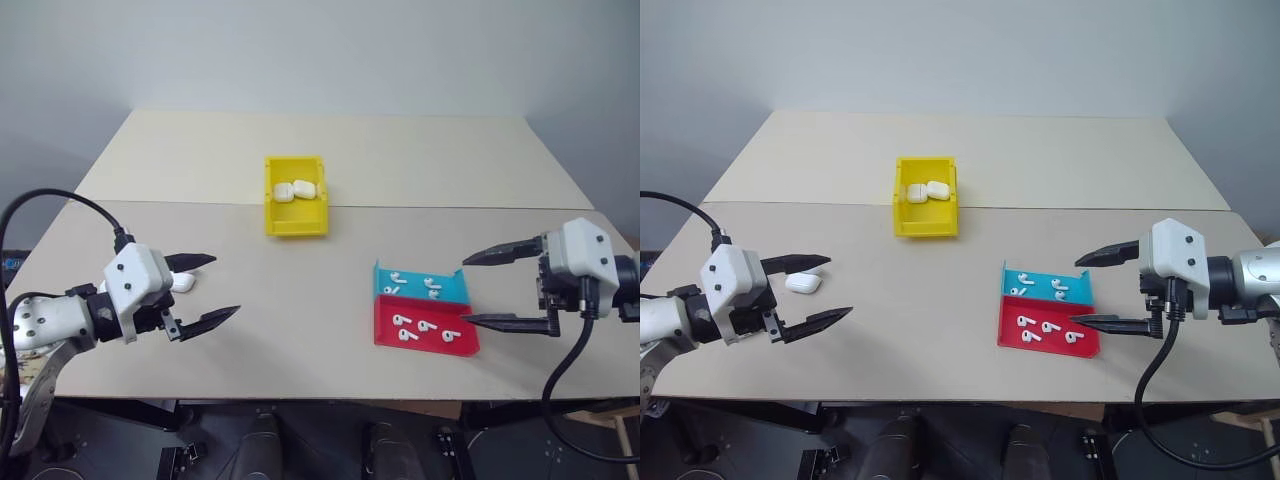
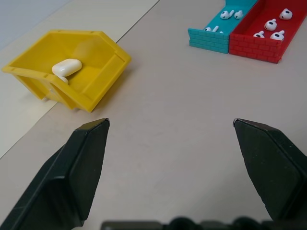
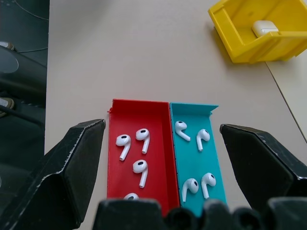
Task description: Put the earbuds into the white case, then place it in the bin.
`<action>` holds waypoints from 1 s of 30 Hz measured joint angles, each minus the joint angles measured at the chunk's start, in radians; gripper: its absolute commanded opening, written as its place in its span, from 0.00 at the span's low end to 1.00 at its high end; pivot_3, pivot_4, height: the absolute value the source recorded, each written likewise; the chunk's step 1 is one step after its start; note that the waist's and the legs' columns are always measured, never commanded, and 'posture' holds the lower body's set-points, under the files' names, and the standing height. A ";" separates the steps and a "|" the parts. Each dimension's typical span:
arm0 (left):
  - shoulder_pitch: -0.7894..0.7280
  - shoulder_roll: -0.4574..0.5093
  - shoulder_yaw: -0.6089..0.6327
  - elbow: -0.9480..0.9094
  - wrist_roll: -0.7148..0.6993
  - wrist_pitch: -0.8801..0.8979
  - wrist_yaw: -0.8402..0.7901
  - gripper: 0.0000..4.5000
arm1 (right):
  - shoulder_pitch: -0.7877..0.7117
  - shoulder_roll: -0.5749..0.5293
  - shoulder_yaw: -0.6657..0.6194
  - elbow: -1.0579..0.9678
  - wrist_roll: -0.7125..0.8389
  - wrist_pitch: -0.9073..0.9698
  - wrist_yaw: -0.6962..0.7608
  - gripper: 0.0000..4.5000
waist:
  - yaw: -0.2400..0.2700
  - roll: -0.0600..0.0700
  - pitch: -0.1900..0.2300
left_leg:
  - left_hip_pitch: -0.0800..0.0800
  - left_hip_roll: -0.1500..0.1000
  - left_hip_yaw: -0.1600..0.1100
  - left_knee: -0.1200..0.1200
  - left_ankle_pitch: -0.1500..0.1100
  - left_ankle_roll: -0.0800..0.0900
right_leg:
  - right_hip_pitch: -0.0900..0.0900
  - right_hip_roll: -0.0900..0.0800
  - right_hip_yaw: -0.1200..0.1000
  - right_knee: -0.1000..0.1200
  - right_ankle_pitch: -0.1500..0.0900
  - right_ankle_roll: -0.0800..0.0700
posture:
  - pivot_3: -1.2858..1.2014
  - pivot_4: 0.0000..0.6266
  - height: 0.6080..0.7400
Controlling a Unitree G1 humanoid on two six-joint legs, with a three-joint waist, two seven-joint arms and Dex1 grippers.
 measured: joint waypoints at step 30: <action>-0.313 0.020 0.110 -0.223 -0.310 1.187 0.928 1.00 | 0.075 0.044 0.035 -0.039 -0.021 -0.005 -0.051 0.99 | -0.015 -0.006 0.003 | 0.006 -0.003 -0.003 0.003 0.000 0.000 | 0.002 0.001 0.007 0.008 0.000 0.000 | 0.52 0.24 1.00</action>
